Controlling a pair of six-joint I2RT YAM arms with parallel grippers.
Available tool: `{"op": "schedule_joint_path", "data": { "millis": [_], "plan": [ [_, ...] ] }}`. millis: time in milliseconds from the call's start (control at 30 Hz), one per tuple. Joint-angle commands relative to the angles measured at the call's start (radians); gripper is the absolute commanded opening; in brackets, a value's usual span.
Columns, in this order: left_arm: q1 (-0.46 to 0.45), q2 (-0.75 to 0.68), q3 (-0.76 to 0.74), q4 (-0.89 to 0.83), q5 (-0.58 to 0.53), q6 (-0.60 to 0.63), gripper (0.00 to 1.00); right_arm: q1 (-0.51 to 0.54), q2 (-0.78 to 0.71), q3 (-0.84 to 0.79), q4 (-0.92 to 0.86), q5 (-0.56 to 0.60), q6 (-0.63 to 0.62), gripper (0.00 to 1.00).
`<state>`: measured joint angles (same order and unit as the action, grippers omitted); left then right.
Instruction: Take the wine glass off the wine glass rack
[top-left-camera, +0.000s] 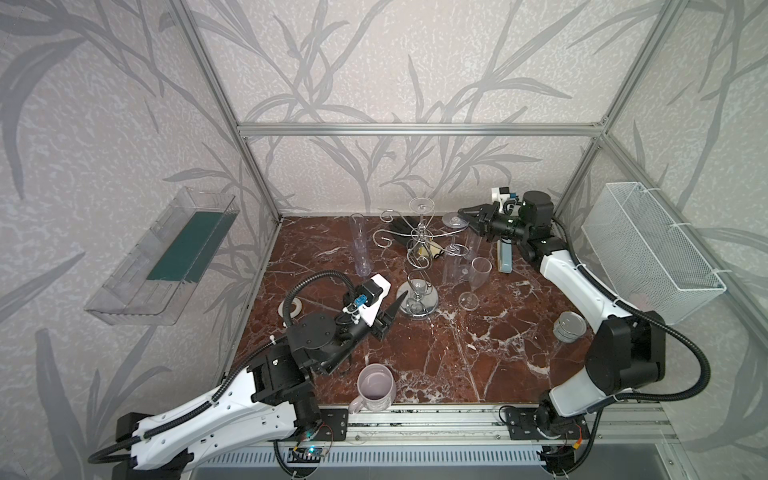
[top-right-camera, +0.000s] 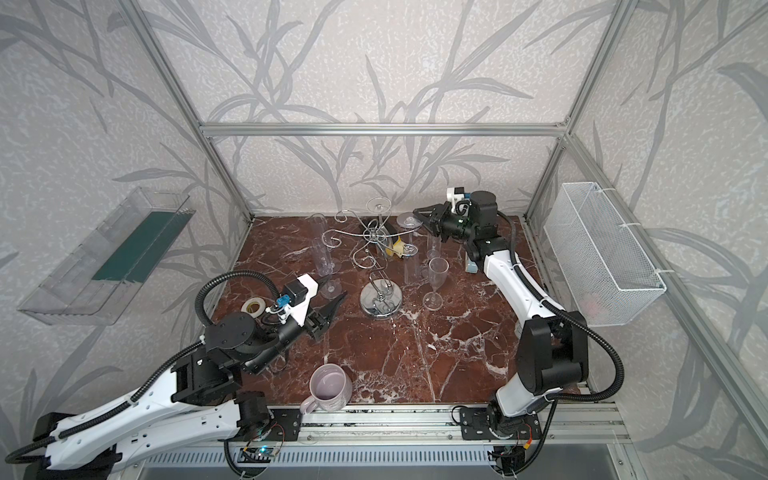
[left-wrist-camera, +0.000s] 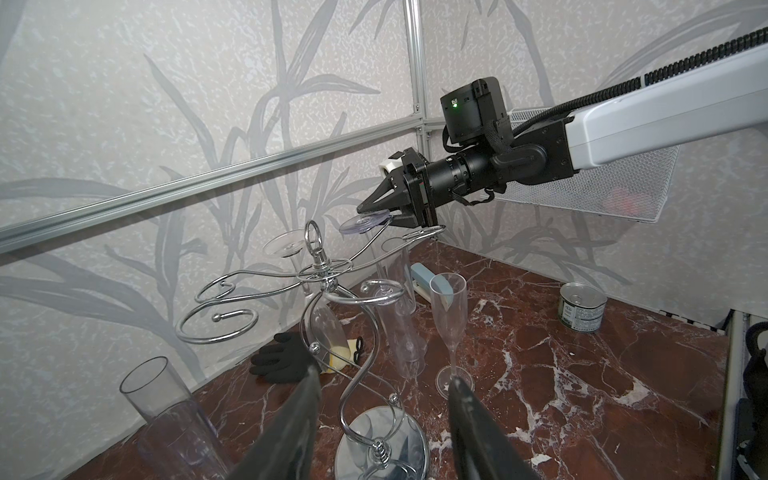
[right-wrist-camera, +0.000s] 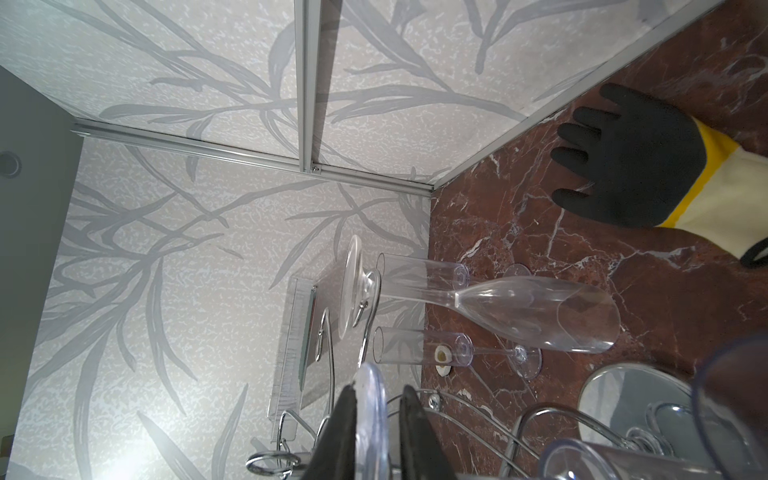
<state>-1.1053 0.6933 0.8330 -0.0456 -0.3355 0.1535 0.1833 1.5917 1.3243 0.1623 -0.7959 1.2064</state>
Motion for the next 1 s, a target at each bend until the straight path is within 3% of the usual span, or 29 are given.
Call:
{"op": "schedule_joint_path", "data": {
  "millis": [0,667,967],
  "plan": [
    [0.000,-0.011,0.015,-0.010,0.001,-0.014,0.52,0.004,0.011,-0.015,0.050,-0.024,0.019,0.19],
    [0.001,-0.015,0.018,-0.019,-0.004,-0.019,0.52,0.004,0.010,-0.052,0.130,-0.026,0.084,0.08],
    [0.001,-0.017,0.020,-0.019,-0.006,-0.020,0.52,0.006,0.022,-0.073,0.227,-0.058,0.179,0.00]
  ]
}}
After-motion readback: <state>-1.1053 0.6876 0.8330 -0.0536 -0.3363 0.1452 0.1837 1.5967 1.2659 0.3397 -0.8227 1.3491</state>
